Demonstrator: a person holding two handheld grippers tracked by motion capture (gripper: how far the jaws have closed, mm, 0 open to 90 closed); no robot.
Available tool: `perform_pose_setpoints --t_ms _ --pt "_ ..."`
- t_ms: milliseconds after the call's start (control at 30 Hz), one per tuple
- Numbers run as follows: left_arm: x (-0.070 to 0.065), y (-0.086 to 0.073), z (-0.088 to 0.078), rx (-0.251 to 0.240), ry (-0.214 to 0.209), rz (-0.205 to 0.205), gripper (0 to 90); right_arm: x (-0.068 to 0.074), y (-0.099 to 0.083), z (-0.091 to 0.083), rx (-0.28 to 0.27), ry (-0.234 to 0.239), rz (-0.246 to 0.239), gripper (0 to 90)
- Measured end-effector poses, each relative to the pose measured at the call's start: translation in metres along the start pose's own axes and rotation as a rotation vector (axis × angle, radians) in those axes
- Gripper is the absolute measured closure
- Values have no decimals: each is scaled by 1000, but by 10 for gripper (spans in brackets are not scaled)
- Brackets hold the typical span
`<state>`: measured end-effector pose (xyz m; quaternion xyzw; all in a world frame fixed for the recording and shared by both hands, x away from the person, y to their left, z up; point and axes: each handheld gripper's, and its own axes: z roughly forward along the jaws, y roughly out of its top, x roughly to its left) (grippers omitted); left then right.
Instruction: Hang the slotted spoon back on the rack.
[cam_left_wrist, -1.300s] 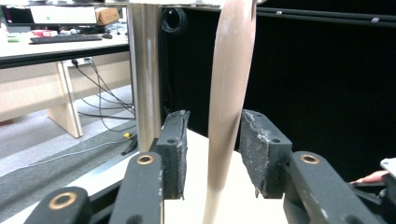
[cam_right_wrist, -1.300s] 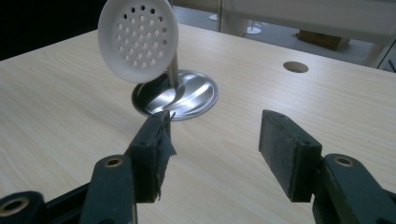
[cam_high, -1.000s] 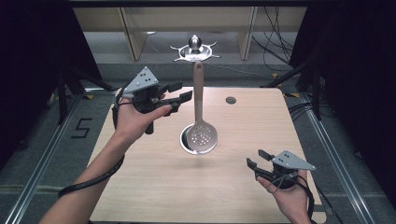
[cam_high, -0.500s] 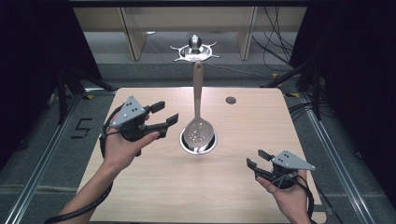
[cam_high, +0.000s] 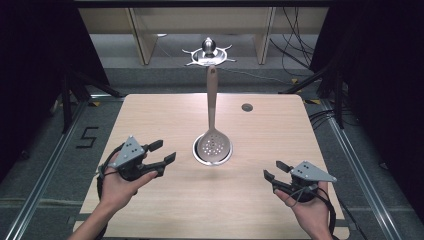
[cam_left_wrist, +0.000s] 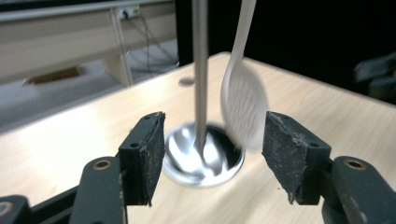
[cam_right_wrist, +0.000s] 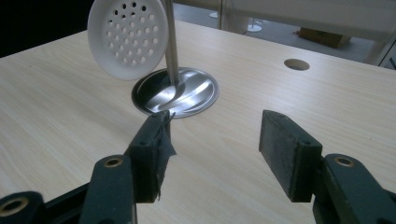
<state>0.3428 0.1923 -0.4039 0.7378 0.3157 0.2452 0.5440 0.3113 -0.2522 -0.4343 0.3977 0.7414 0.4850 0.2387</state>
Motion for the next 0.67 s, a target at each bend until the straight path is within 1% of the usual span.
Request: perform_pose_setpoints --t_ms 33,67,100,133,167,200,233,267,300,333,367,400,433,467,533,567,600,633,667 --pt "1 -7 -1 16 13 -10 382 -1 0 1 -9 6 -3 443" --pt "2 -14 -1 23 12 -18 382 -1 0 1 0 -11 -16 443" --pt "4 -21 -1 30 13 -23 382 -1 -1 2 -14 -21 -15 443" --pt "5 -29 -1 48 19 -23 383 -1 0 1 -5 -17 -15 443" --pt "6 -39 -1 62 27 -45 384 -2 -1 2 -12 -7 -24 443" --pt "7 -43 -2 67 34 -50 385 -1 -1 2 -4 -2 -11 443" --pt "9 -47 -3 68 43 -35 385 -1 -1 2 -2 -2 -14 443" --pt "9 -51 -3 67 45 -52 385 1 -1 2 1 0 13 443" --pt "9 -54 -3 72 49 -52 386 -1 -1 2 -4 0 -18 443" --pt "9 -54 -3 72 49 -52 386 -1 -1 2 -4 0 -18 443" --pt "10 -55 -4 82 60 -36 386 -2 -1 1 -4 -7 -31 443" --pt "10 -58 -3 80 53 -45 386 -2 -1 2 -7 4 -20 443" --pt "10 -58 -3 88 62 -32 386 -1 -1 1 1 2 -19 443" --pt "9 -59 -2 94 61 -38 386 -1 -2 1 2 9 -8 443" --pt "9 -59 -1 96 61 -33 386 -1 -2 1 9 7 -15 443" --pt "9 -59 0 96 58 -37 385 1 -2 1 16 9 3 443" --pt "8 -60 0 97 58 -45 384 0 -3 2 14 14 -24 442" --pt "8 -59 0 100 62 -30 384 0 -3 2 14 14 -24 442" --pt "9 -59 1 102 61 -28 383 0 -3 2 15 15 -24 442"
